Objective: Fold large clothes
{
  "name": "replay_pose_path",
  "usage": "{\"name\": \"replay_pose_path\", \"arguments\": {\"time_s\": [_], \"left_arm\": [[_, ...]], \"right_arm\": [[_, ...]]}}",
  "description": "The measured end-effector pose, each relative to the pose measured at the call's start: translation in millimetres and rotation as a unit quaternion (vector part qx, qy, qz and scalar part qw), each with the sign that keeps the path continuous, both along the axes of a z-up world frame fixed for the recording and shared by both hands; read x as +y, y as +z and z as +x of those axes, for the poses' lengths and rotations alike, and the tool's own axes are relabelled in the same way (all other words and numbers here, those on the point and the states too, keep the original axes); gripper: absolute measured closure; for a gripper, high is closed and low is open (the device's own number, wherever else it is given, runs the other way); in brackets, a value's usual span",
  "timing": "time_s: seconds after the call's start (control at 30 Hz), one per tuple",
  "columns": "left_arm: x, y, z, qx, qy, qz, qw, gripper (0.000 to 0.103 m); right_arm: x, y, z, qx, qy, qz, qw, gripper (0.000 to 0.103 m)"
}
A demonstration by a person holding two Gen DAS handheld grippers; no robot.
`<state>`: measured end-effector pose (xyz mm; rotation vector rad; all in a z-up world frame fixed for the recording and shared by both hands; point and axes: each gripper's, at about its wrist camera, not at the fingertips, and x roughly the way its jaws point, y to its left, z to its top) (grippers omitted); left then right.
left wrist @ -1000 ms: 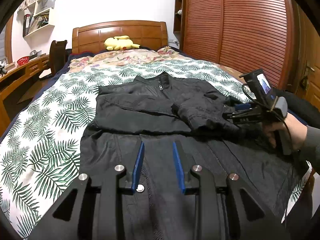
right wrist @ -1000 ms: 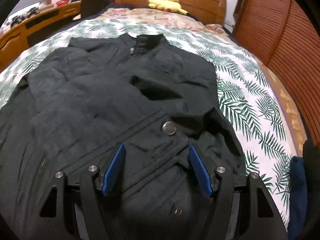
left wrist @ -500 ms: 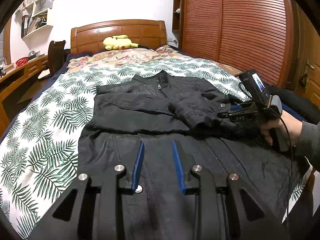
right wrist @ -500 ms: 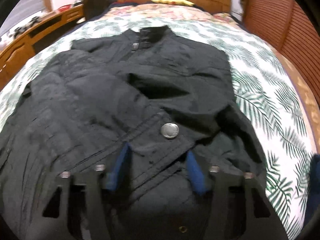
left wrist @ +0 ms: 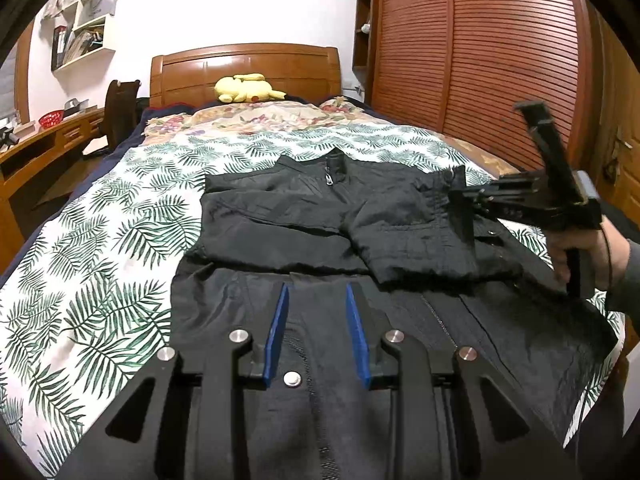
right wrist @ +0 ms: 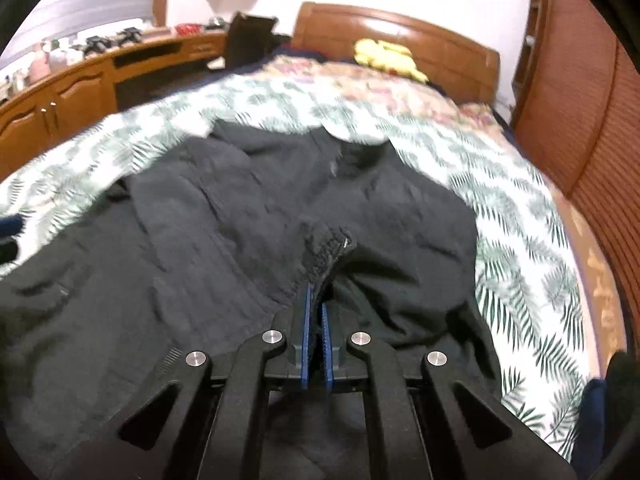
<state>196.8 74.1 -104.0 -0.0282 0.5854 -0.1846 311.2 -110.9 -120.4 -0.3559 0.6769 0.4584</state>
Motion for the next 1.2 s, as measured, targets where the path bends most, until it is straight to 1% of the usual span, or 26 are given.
{"name": "replay_pose_path", "arguments": {"time_s": [0.17,0.37,0.43,0.47,0.6,0.73,1.03,1.1,1.2], "left_arm": [[10,2,-1,-0.003,0.011,-0.004,0.9999,0.075],[19,3,-2,-0.004,0.021,-0.007,0.9997,0.075],[20,3,-3,-0.002,0.022,-0.008,0.9997,0.075],[19,4,-4,-0.003,0.02,-0.006,0.9998,0.075],[17,6,-8,-0.01,0.016,-0.003,0.9998,0.075],[19,6,-6,-0.008,0.018,-0.005,0.9998,0.075],[17,5,-5,-0.006,0.016,-0.004,0.9998,0.075],[17,5,-5,-0.006,0.017,-0.004,0.9998,0.075],[20,5,-5,-0.007,0.02,-0.006,0.9998,0.075]], "right_arm": [[34,26,-22,-0.019,0.048,0.017,0.999,0.101],[77,32,-49,-0.008,0.11,0.036,0.993,0.101],[85,31,-56,-0.002,0.118,0.042,0.992,0.101],[89,31,-60,0.001,0.114,0.044,0.992,0.101],[96,34,-74,0.012,0.129,0.049,0.99,0.101],[95,40,-82,0.018,0.13,0.057,0.99,0.1],[86,48,-89,0.013,0.127,0.053,0.99,0.1],[88,50,-91,0.014,0.143,0.057,0.988,0.1],[102,49,-93,0.012,0.166,0.037,0.985,0.1]]}}
